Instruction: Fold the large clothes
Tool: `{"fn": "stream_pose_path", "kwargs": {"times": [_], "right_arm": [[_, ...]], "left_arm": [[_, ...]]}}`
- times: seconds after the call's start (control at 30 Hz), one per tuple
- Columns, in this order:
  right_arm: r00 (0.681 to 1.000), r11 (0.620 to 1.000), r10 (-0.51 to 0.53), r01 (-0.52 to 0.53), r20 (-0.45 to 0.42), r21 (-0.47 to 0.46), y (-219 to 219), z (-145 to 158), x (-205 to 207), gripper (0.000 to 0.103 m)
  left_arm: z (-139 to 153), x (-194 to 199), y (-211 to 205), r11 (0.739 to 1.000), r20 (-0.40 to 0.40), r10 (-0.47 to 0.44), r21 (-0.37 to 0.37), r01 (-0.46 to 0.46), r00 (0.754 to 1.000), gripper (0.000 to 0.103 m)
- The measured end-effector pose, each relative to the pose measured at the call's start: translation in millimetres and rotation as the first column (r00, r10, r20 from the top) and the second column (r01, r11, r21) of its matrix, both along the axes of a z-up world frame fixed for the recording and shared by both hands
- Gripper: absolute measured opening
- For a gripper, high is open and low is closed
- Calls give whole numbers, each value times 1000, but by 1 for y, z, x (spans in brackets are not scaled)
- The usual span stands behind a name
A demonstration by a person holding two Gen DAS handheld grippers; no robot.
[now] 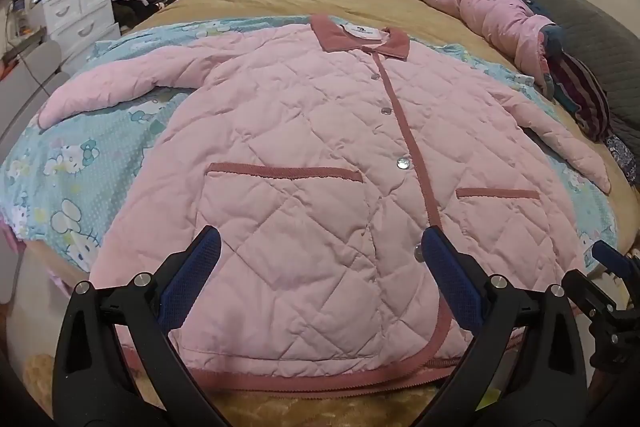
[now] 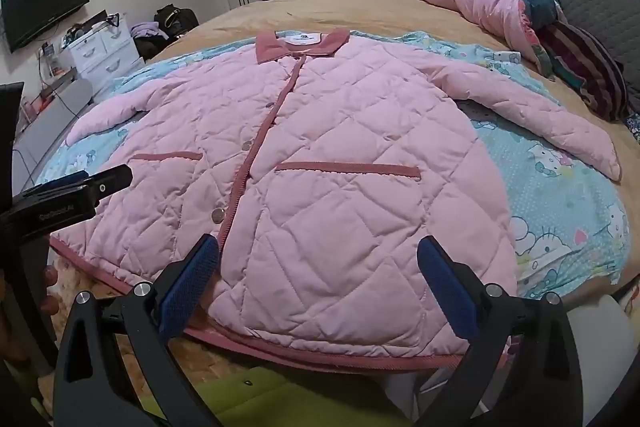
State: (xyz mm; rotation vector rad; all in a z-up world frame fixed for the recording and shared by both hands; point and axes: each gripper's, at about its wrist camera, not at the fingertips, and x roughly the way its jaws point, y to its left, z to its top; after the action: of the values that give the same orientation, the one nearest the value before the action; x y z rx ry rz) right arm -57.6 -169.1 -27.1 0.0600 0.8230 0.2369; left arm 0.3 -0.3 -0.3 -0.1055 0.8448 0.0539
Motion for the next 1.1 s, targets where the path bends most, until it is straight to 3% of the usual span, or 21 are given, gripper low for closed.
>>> {"fn": "stream_pose_path", "kwargs": {"times": [1.1], "right_arm": [[1000,999,9,-9,-4,31,-1,1,-5,99]], "left_arm": [[6,-6,-5,1000,11,-17,10,16,1000,94]]}}
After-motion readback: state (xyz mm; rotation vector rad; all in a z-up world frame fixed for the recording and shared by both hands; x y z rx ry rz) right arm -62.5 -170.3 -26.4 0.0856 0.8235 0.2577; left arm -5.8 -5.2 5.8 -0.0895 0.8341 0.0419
